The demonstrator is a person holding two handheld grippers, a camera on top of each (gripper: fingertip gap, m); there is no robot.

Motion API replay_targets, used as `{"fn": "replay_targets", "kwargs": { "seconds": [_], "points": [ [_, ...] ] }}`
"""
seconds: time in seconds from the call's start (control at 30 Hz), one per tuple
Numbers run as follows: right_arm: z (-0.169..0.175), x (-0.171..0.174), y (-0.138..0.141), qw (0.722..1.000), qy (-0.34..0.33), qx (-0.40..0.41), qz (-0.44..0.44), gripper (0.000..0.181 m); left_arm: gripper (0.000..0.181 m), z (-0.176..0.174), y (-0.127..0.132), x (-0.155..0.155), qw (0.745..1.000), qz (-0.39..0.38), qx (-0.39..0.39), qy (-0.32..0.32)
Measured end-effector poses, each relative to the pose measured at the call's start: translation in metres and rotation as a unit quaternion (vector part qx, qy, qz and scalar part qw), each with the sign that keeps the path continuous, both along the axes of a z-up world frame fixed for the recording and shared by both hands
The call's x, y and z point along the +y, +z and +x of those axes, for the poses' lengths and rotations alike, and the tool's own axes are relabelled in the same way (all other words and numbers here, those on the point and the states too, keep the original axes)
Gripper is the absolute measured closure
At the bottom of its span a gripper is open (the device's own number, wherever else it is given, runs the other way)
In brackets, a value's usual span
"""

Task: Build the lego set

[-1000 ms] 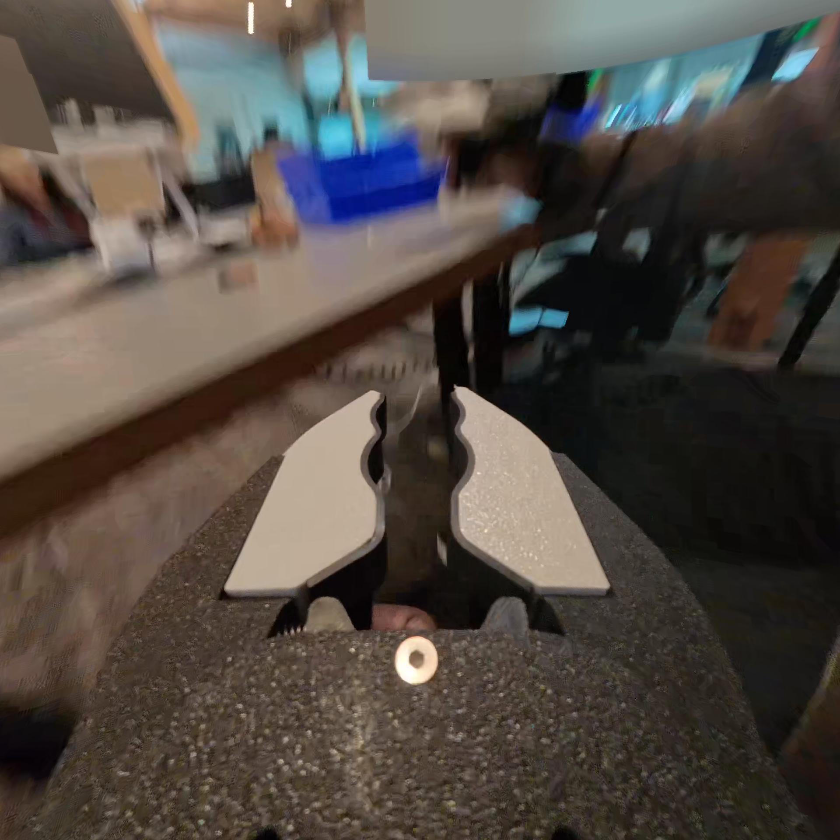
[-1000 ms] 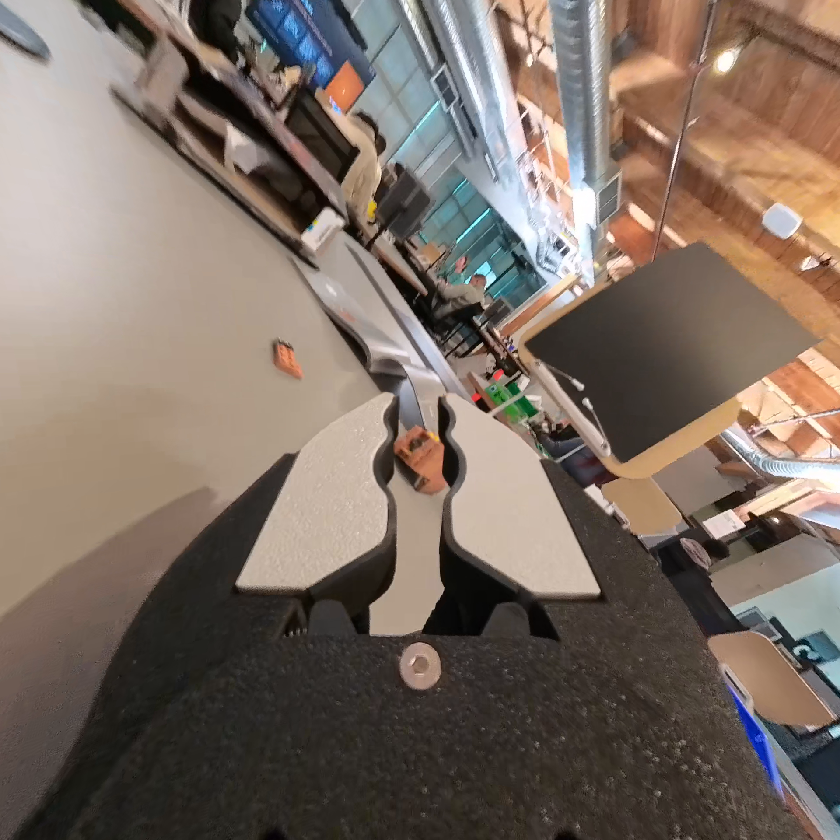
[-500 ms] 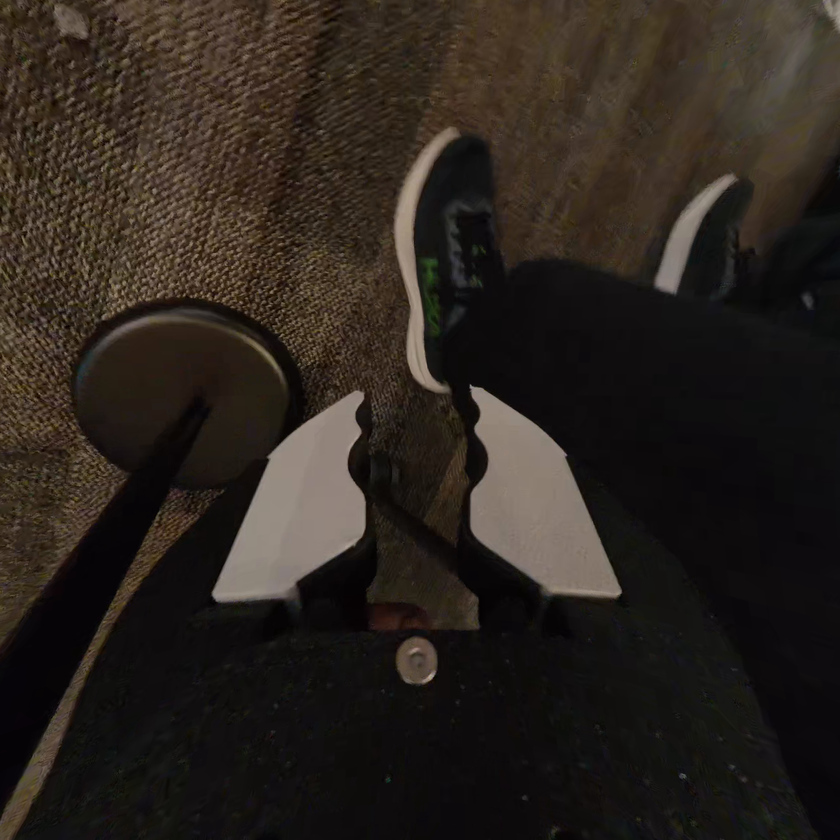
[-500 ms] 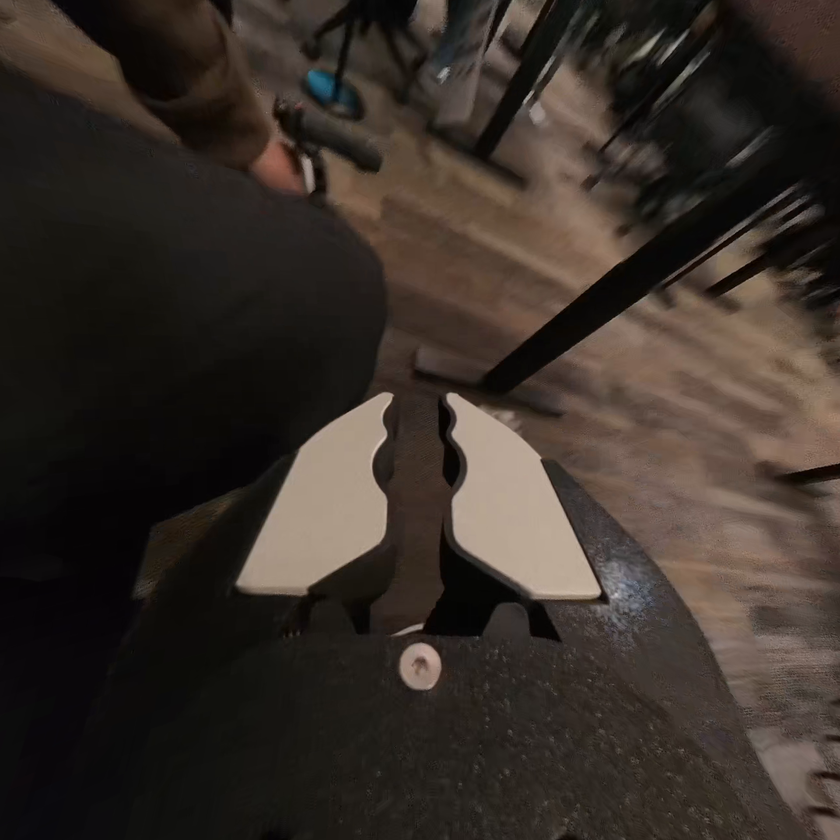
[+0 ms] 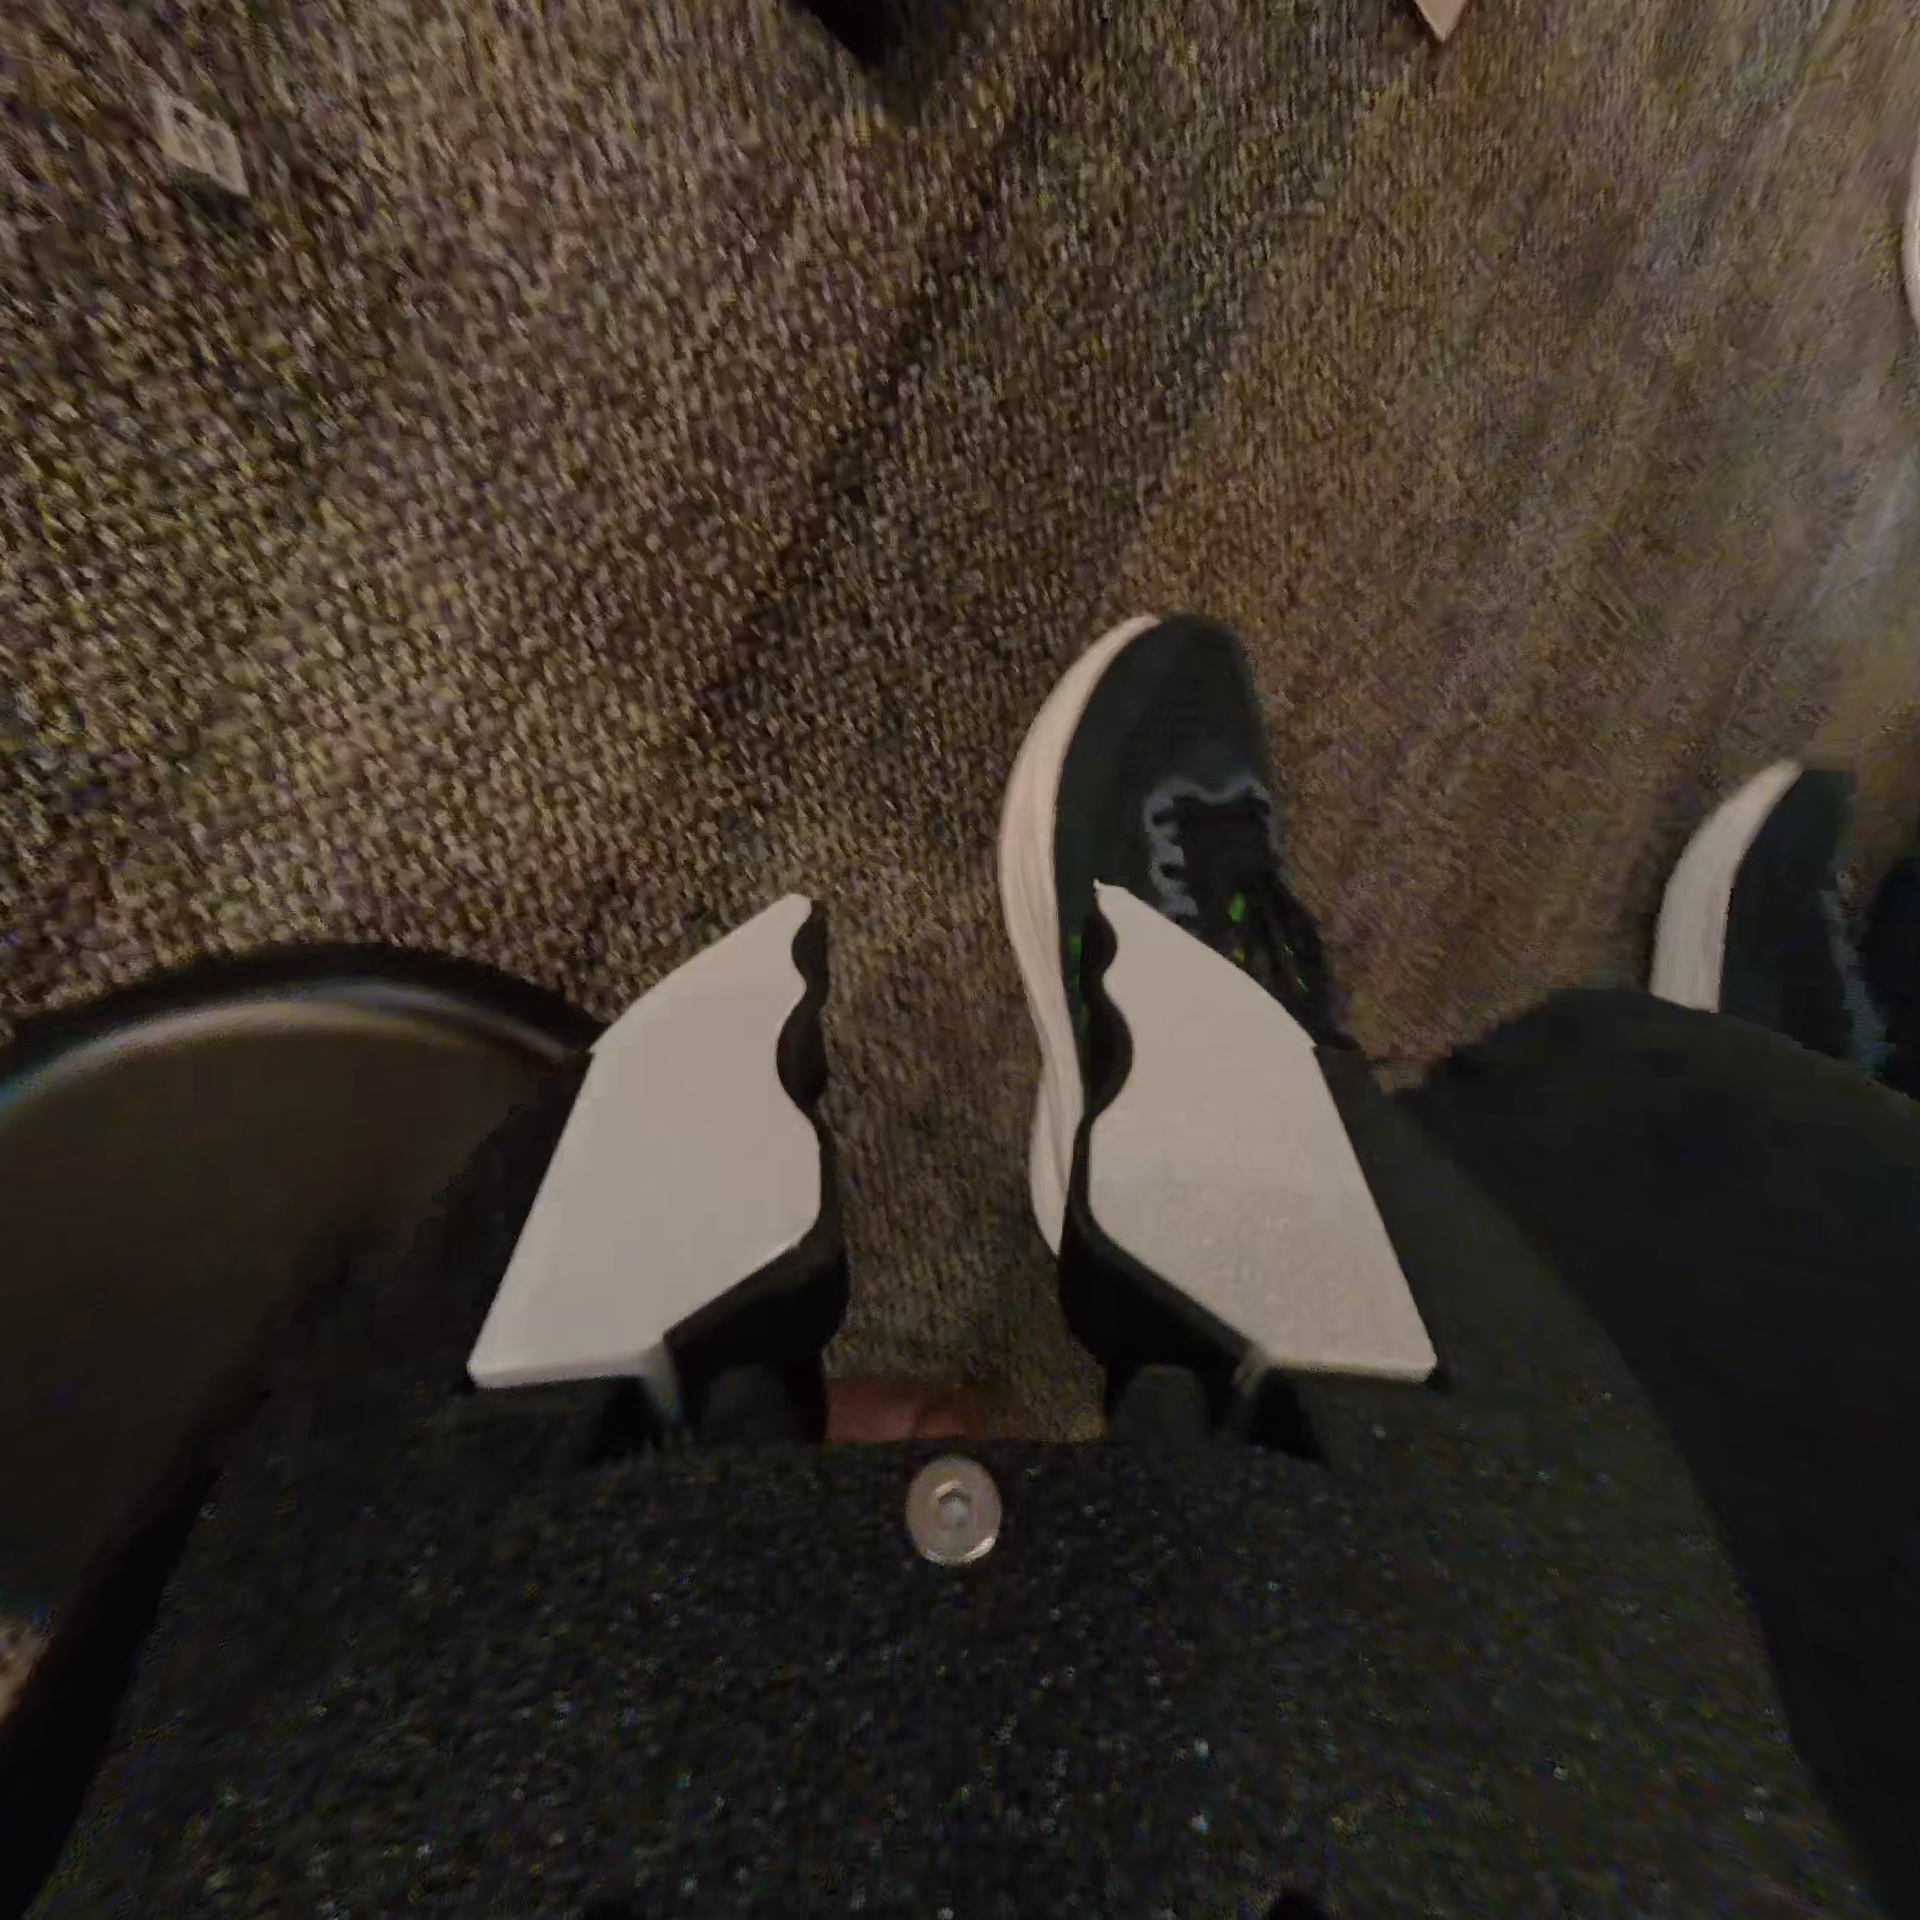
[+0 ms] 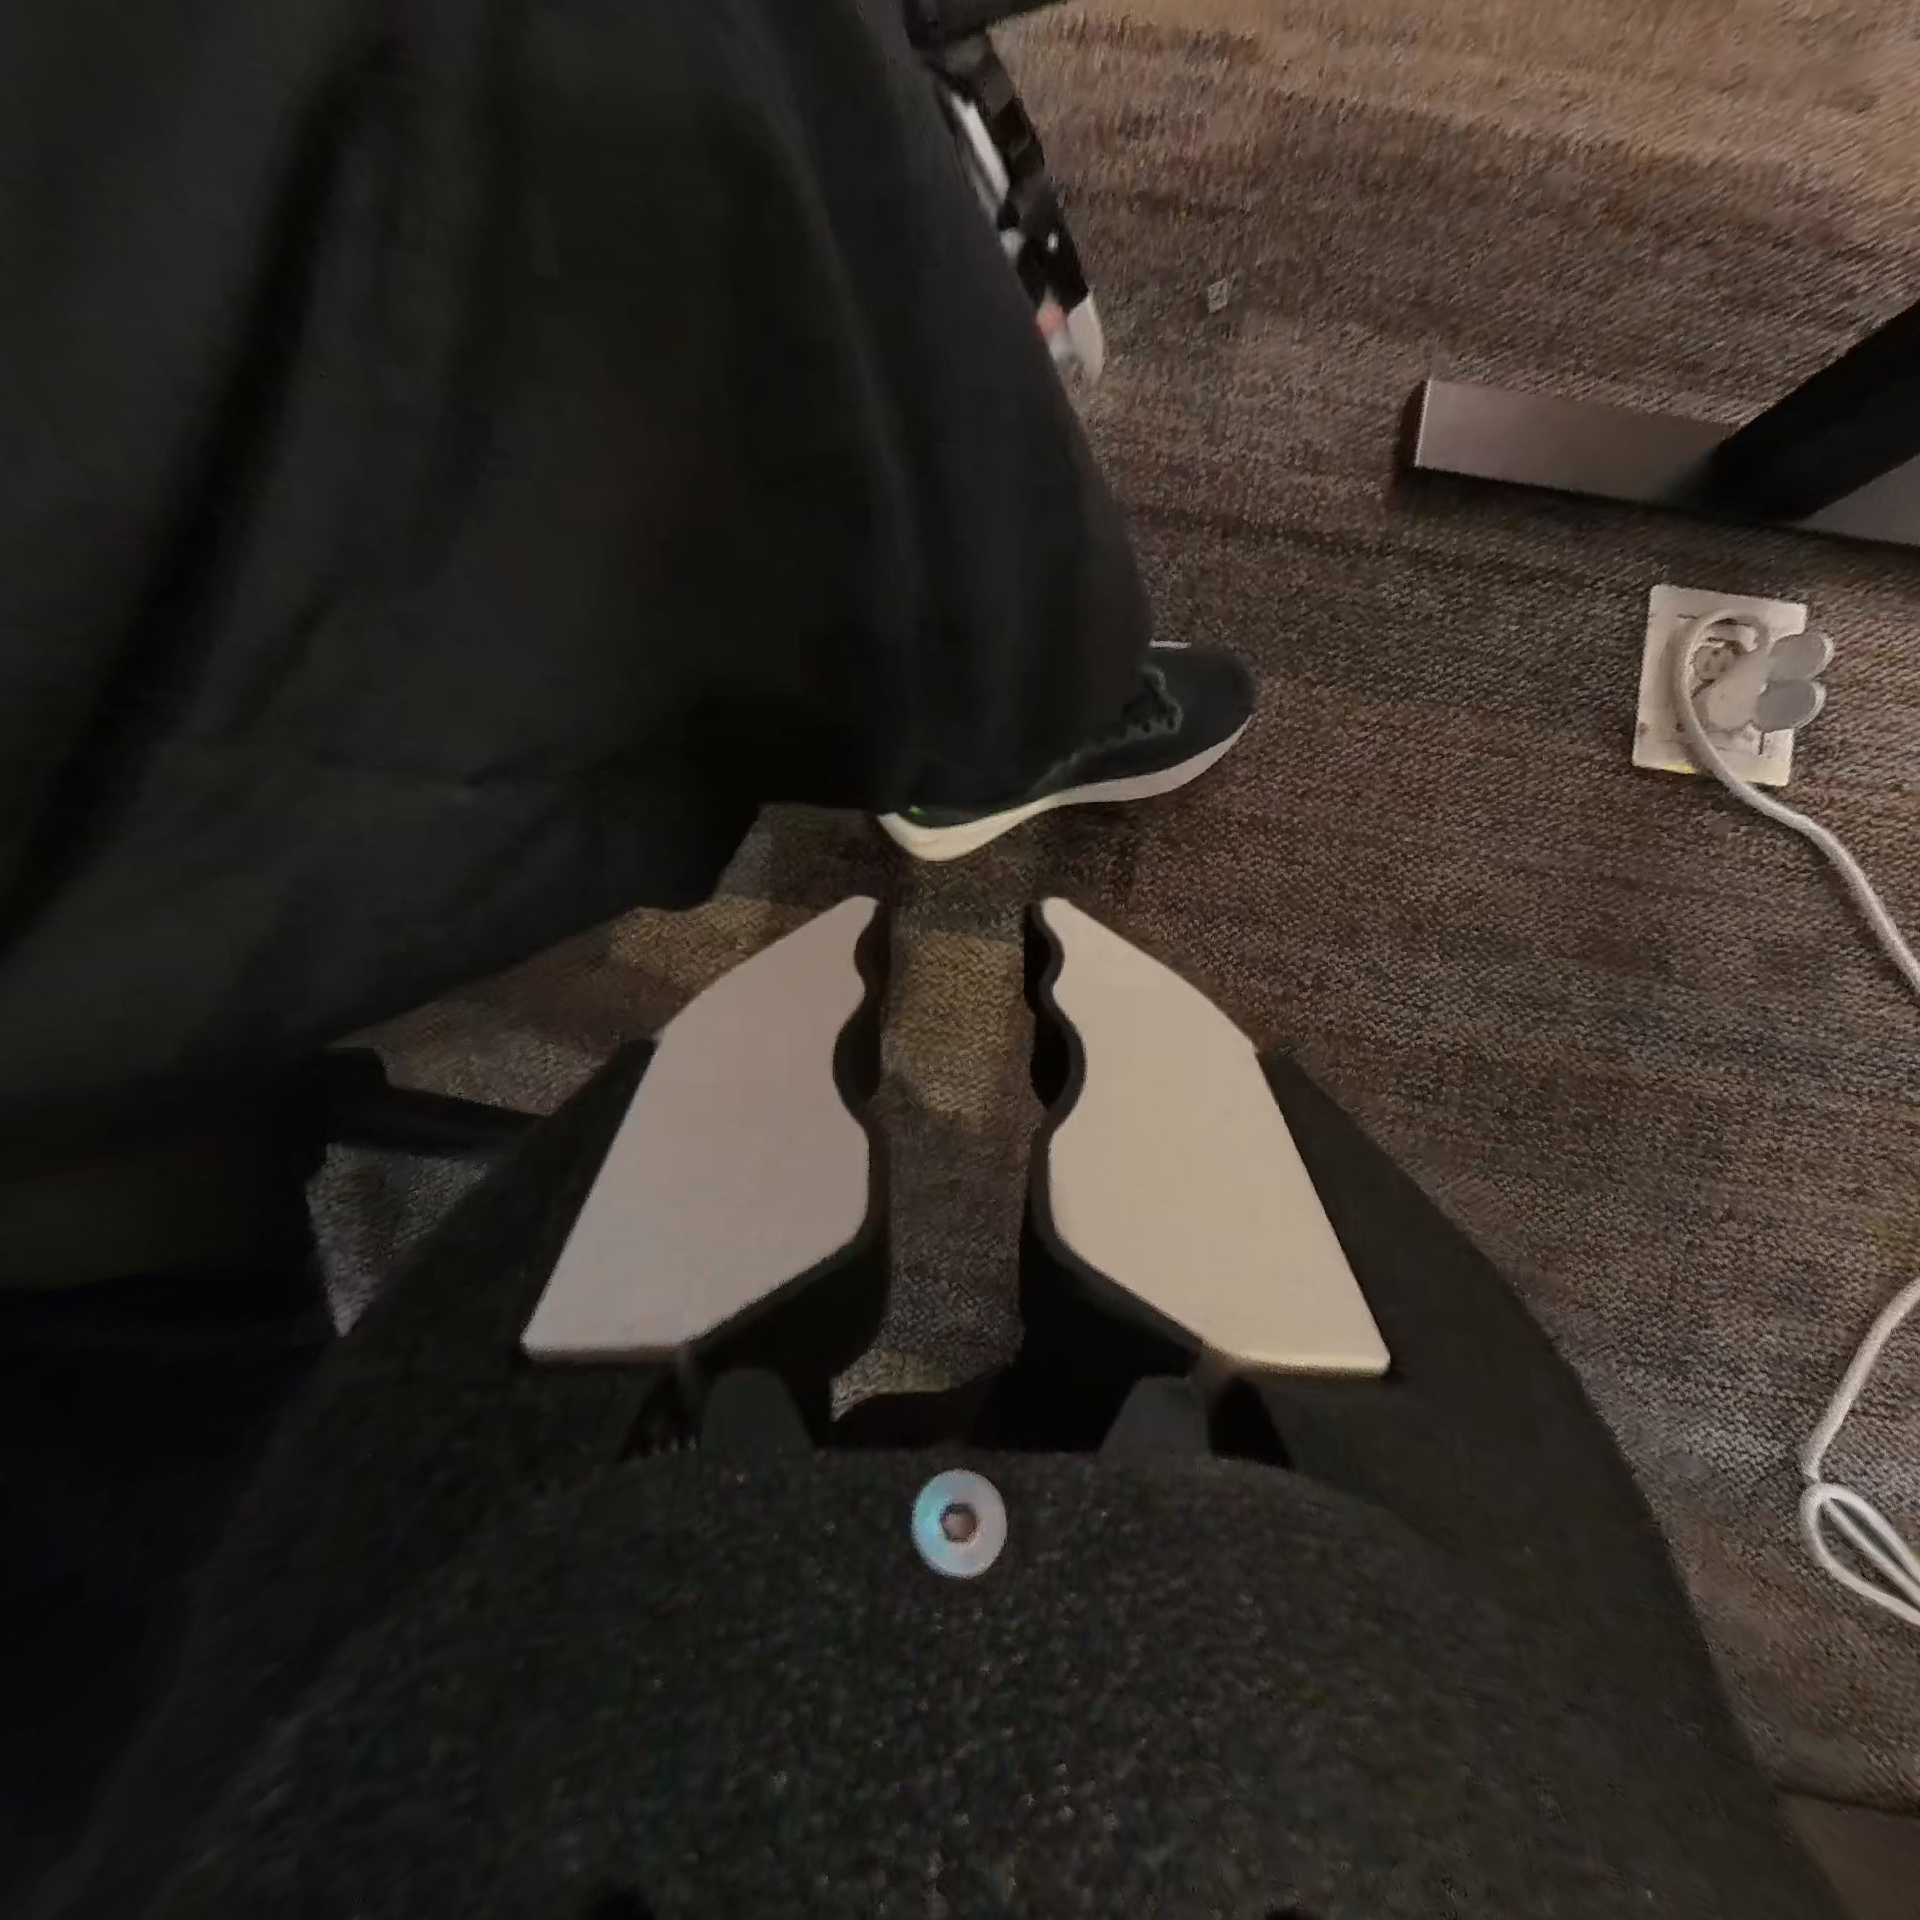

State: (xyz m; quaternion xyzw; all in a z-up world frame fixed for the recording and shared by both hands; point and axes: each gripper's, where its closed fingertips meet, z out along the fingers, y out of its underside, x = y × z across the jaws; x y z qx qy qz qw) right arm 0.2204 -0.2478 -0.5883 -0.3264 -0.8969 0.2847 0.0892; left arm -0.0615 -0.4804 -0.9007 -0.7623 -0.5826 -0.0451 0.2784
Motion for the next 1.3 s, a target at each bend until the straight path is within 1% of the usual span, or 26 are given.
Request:
{"fn": "replay_targets", "kwargs": {
  "seconds": [0.1,0.17,0.23,0.3,0.4,0.47,0.6,0.7,0.83,0.9,0.97,1.0,1.03,1.1,1.13,1.2,1.27,1.3],
  "points": [
    [0.008,-0.003,-0.018,0.997,0.003,-0.070,0.010,0.154,0.133,-0.025,-0.026,-0.018,0.999,-0.022,0.044,0.015],
    [0.011,-0.002,-0.031,0.996,0.005,-0.091,0.021,0.155,0.132,-0.044,-0.045,-0.031,0.996,-0.039,0.070,0.030],
    [0.017,0.004,-0.051,0.992,0.014,-0.120,0.043,0.157,0.132,-0.064,-0.066,-0.042,0.993,-0.054,0.090,0.046],
    [0.020,0.011,-0.073,0.987,0.014,-0.152,0.053,0.157,0.131,-0.082,-0.087,-0.048,0.992,-0.070,0.099,0.045],
    [0.017,0.022,-0.103,0.979,-0.005,-0.199,0.053,0.158,0.130,-0.118,-0.110,-0.056,0.984,-0.099,0.141,0.043],
    [0.014,0.023,-0.111,0.971,-0.023,-0.233,0.041,0.158,0.130,-0.144,-0.122,-0.066,0.978,-0.122,0.163,0.050],
    [-0.003,0.023,-0.111,0.966,-0.059,-0.249,0.027,0.159,0.130,-0.188,-0.136,-0.073,0.973,-0.129,0.183,0.054],
    [-0.016,0.020,-0.108,0.965,-0.075,-0.250,0.015,0.160,0.132,-0.207,-0.150,-0.076,0.972,-0.153,0.175,0.038],
    [-0.030,0.016,-0.103,0.965,-0.087,-0.246,0.003,0.160,0.135,-0.231,-0.161,-0.078,0.968,-0.179,0.175,0.023],
    [-0.036,0.015,-0.099,0.966,-0.093,-0.243,-0.004,0.161,0.138,-0.240,-0.167,-0.076,0.970,-0.177,0.165,0.023],
    [-0.040,0.013,-0.095,0.966,-0.100,-0.239,-0.013,0.162,0.137,-0.241,-0.180,-0.078,0.971,-0.198,0.133,0.014],
    [-0.041,0.012,-0.093,0.966,-0.103,-0.237,-0.018,0.162,0.138,-0.243,-0.184,-0.077,0.971,-0.200,0.130,0.011],
    [-0.041,0.011,-0.091,0.966,-0.106,-0.236,-0.021,0.163,0.139,-0.246,-0.186,-0.075,0.972,-0.197,0.129,0.007],
    [-0.040,0.009,-0.089,0.966,-0.111,-0.234,-0.023,0.164,0.144,-0.244,-0.199,-0.082,0.970,-0.226,0.093,0.004],
    [-0.039,0.008,-0.089,0.965,-0.113,-0.234,-0.025,0.165,0.152,-0.244,-0.201,-0.080,0.974,-0.209,0.083,0.007],
    [-0.036,0.005,-0.089,0.965,-0.118,-0.234,-0.025,0.165,0.160,-0.241,-0.201,-0.079,0.977,-0.202,0.073,0.015],
    [-0.035,0.002,-0.089,0.966,-0.120,-0.227,-0.028,0.165,0.162,-0.232,-0.199,-0.074,0.976,-0.207,0.066,-0.015],
    [-0.033,0.000,-0.089,0.966,-0.120,-0.226,-0.030,0.165,0.162,-0.225,-0.196,-0.068,0.977,-0.199,0.075,-0.026]
  ]
}}
